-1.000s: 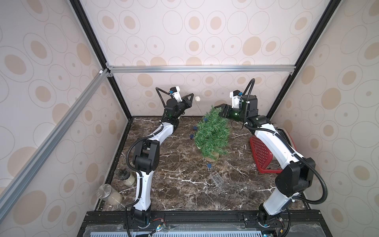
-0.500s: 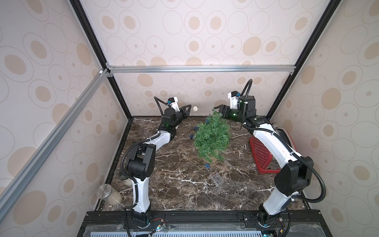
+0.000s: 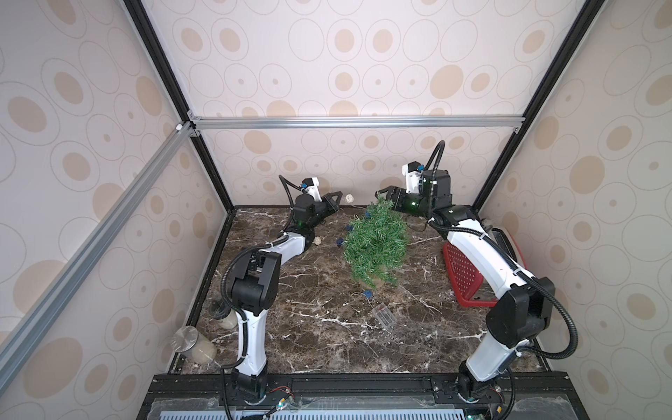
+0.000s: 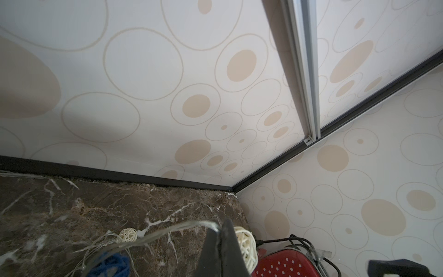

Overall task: Remove string lights from the small christmas tree
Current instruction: Remove the light string from the Christmas tree.

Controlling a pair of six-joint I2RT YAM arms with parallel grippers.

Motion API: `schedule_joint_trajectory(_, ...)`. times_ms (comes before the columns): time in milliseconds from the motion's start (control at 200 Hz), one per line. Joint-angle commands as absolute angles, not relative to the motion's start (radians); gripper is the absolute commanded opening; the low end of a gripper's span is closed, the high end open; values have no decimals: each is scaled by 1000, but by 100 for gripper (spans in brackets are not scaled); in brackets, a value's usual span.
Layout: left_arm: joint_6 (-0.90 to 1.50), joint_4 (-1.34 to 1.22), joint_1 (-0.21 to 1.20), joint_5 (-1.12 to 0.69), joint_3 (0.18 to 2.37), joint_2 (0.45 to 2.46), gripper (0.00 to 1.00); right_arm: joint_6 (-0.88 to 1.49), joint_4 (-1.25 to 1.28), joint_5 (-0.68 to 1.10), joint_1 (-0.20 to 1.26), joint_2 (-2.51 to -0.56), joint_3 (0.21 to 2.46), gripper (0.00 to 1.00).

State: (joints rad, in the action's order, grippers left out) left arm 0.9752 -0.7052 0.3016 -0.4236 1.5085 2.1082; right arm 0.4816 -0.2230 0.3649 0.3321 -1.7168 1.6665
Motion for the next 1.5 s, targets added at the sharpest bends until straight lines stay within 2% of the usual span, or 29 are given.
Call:
schedule_joint_trajectory(0,1009,-690,308,-463,1628,2159,0,472,-223,357,341,-1734,1695,72)
schedule_joint_trajectory(366,1000,-607,346,-556,2011,2354,0,457,-239,343,342,-1729,1697,71)
schedule_joint_trajectory(616,1036,-644,373,-640,2139,2428,0,457,-221,310,341,-1706,1670,72)
schedule_joint_trajectory(891,1144,-905,369,-645,2116,2386,0,455,-218,295,341,-1688,1652,72)
schedule_joint_trajectory(1237,1123,-977,336,-600,1918,2201,0,460,-206,286,337,-1663,1629,72)
schedule_joint_trajectory(1497,1137,-1016,330,-608,1892,2141,0,467,-204,293,331,-1659,1621,73)
